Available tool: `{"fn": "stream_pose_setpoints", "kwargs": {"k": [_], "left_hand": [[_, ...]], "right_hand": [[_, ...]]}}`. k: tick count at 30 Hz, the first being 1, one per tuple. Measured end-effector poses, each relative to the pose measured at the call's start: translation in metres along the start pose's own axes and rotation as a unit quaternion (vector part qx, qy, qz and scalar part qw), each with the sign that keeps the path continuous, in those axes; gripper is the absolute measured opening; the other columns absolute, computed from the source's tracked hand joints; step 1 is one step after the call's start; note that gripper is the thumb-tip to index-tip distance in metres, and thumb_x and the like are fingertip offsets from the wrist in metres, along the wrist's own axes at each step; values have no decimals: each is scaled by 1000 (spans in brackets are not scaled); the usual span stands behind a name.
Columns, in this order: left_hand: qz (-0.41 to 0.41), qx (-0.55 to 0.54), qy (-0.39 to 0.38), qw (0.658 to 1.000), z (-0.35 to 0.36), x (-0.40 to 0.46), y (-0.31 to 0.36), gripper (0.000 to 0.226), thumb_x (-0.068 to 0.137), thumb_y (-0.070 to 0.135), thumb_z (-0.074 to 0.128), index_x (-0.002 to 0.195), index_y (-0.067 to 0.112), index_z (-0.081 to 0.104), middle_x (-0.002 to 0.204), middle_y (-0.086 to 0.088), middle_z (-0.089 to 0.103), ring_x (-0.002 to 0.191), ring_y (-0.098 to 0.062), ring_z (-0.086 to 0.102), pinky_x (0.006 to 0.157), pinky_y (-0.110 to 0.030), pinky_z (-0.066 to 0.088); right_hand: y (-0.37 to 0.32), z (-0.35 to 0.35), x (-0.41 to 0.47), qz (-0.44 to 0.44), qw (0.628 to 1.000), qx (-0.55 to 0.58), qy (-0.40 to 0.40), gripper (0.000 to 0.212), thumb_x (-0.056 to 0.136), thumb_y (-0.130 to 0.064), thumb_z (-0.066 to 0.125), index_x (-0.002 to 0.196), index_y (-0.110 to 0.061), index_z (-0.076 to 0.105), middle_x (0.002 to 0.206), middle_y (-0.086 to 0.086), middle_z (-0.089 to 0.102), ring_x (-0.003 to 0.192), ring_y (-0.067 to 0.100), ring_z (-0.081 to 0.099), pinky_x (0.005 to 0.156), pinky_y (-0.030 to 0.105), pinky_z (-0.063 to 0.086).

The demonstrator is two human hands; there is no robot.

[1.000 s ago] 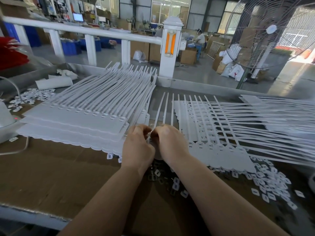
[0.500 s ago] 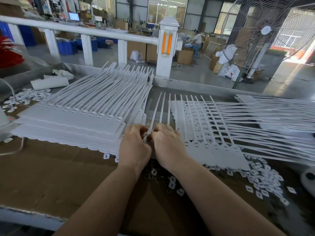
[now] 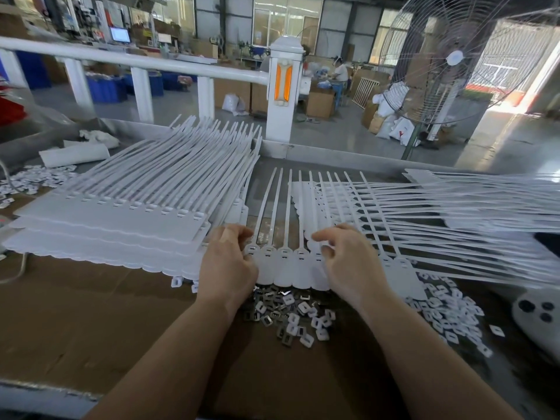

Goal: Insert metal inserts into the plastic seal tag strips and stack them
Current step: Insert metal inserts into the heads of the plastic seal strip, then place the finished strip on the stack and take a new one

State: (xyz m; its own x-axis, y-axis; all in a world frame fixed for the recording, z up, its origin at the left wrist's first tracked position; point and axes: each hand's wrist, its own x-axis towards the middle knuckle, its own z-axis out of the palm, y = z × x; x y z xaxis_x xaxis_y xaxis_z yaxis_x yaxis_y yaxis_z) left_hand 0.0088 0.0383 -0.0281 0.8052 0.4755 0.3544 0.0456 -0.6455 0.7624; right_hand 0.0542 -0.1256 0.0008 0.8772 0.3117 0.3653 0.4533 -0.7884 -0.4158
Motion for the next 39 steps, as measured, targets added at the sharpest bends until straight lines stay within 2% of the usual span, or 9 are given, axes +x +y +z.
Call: {"fn": "stream_pose_setpoints", "kwargs": {"k": [5, 7, 10, 16, 19, 22, 25, 30, 39], "left_hand": [[17, 3, 1, 1000, 1, -1, 1, 36, 81, -7, 55, 111, 13, 57, 103, 6, 48, 86, -5, 48, 78, -6, 33], [19, 5, 5, 1000, 1, -2, 1, 37, 81, -7, 55, 111, 14, 57, 103, 6, 48, 86, -6, 49, 79, -9, 34], [23, 10, 4, 1000, 1, -2, 2, 37, 81, -7, 56, 111, 14, 57, 104, 7, 47, 87, -5, 48, 82, -10, 35], [33, 28, 0, 999, 0, -3, 4, 38, 81, -9, 54, 110, 15, 58, 105, 7, 45, 88, -5, 48, 82, -12, 35], [40, 42, -4, 998, 0, -4, 4, 38, 81, -8, 54, 109, 16, 58, 109, 5, 46, 91, -7, 48, 82, -14, 36], [69, 78, -13, 995, 0, -6, 7, 36, 80, -8, 57, 107, 16, 59, 112, 3, 48, 99, -12, 48, 85, -16, 38], [131, 118, -15, 984, 1, -8, 11, 32, 75, -10, 61, 100, 10, 64, 104, -1, 53, 100, -17, 48, 84, -18, 34], [170, 146, 0, 975, 0, -6, 15, 10, 78, 5, 69, 87, 10, 69, 85, -4, 62, 88, -27, 55, 83, -43, 42], [143, 112, -12, 983, 7, -1, 29, 21, 90, 28, 57, 88, 13, 71, 69, 8, 52, 63, -10, 48, 49, -16, 29]], "right_hand": [[41, -23, -2, 155, 981, -110, 40, 31, 94, -21, 51, 124, -23, 55, 123, 3, 56, 105, 15, 49, 96, 32, 37], [51, -29, -3, 211, 964, -164, 16, 36, 94, -33, 48, 129, -23, 48, 127, 6, 54, 116, 23, 48, 98, 41, 38], [60, -37, -2, 260, 954, -149, -14, 39, 94, -41, 46, 124, -16, 48, 119, 8, 56, 111, 26, 51, 95, 44, 42], [67, -51, 3, 268, 959, 91, 6, 23, 84, -19, 66, 101, -4, 65, 87, 13, 66, 79, 26, 63, 76, 42, 53], [70, -60, 4, 275, 927, 254, 10, 8, 80, -5, 70, 79, -11, 65, 61, -7, 64, 54, 5, 64, 46, 19, 49], [76, -65, 10, 286, 891, 351, -21, 21, 79, -4, 70, 97, -13, 63, 80, 3, 69, 74, 19, 69, 65, 31, 56], [79, -69, 11, 277, 860, 428, -33, 24, 81, -2, 68, 100, -15, 60, 83, 8, 73, 73, 23, 71, 55, 32, 55], [82, -72, 11, 229, 808, 543, 16, 20, 84, 2, 62, 98, -11, 58, 86, 10, 73, 79, 25, 71, 56, 33, 56], [72, -77, 12, 190, 777, 586, 129, 16, 88, -1, 58, 91, -17, 55, 79, 1, 74, 77, 19, 71, 61, 40, 59]]}}
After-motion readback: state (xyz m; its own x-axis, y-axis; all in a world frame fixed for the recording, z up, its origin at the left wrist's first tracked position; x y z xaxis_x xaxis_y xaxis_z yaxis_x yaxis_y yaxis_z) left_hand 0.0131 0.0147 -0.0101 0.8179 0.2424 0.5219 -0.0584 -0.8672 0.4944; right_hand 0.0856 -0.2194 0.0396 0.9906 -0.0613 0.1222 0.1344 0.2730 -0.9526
